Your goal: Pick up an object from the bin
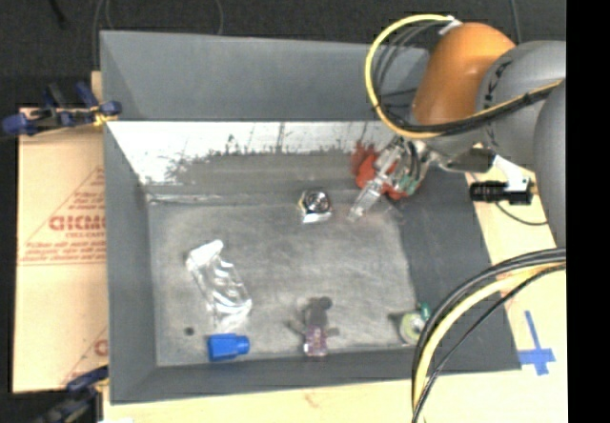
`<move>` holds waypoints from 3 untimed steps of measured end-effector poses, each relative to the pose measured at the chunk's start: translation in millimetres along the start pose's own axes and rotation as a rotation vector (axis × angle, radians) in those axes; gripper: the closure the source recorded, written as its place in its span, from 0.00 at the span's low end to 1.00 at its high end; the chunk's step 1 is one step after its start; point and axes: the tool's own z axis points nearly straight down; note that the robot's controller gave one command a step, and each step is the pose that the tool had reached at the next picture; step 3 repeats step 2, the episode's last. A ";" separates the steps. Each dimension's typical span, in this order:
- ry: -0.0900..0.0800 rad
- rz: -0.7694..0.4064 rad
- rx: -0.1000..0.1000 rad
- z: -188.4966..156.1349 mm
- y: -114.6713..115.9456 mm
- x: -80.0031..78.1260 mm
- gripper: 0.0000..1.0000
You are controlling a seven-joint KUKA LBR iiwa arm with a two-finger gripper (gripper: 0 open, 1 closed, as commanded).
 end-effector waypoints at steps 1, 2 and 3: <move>0.001 0.047 -0.002 1.1 1.5 0.6 0.00; -0.002 0.060 0.023 5.7 -14.8 -3.5 1.00; -0.002 0.060 0.023 5.7 -14.8 -3.5 1.00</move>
Offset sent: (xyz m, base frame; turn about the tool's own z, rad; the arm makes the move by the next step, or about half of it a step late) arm -0.0037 -0.0307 -0.0551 0.3338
